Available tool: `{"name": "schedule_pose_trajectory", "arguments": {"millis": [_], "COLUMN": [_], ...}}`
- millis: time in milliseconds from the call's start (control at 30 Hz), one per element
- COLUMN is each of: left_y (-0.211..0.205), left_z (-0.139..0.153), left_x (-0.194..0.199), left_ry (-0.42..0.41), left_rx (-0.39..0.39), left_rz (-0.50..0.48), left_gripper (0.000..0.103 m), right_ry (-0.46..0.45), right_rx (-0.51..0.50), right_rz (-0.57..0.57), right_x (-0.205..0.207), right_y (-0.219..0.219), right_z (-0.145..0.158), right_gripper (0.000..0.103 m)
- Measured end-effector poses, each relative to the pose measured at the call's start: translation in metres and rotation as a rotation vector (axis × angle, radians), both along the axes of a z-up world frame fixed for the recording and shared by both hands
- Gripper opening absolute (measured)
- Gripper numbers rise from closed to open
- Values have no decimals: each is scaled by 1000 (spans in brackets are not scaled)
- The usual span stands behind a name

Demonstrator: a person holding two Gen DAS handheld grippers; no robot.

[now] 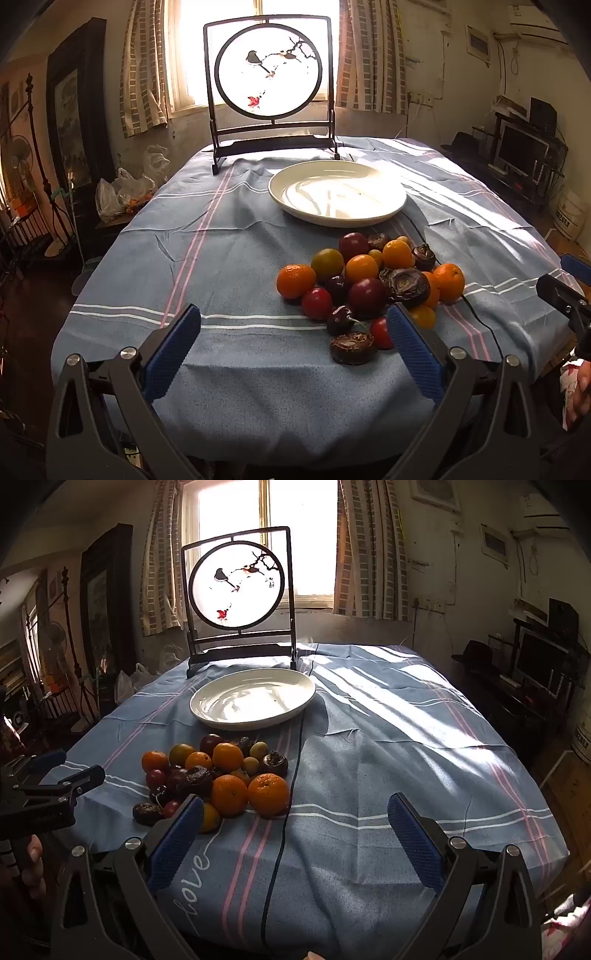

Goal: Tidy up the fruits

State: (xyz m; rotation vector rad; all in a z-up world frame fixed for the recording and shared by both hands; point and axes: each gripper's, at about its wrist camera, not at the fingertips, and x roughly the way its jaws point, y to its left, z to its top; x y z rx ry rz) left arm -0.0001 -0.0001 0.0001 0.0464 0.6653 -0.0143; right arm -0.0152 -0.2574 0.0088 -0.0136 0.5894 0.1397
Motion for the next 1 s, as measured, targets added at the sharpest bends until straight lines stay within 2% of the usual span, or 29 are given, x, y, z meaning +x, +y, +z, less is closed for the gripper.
{"name": "schedule_pose_trajectory", "arguments": {"millis": [1000], "left_y": [-2], "left_z": [0], "left_x": [-1], "left_ry": [4], "left_rx": [10], "left_rz": [0], "left_gripper": [98], "right_ry": [1], "right_rx": [15], "right_rz": [-7], "right_x": [-3], "right_y": [-5], "right_z": [-4], "right_gripper": [100]}}
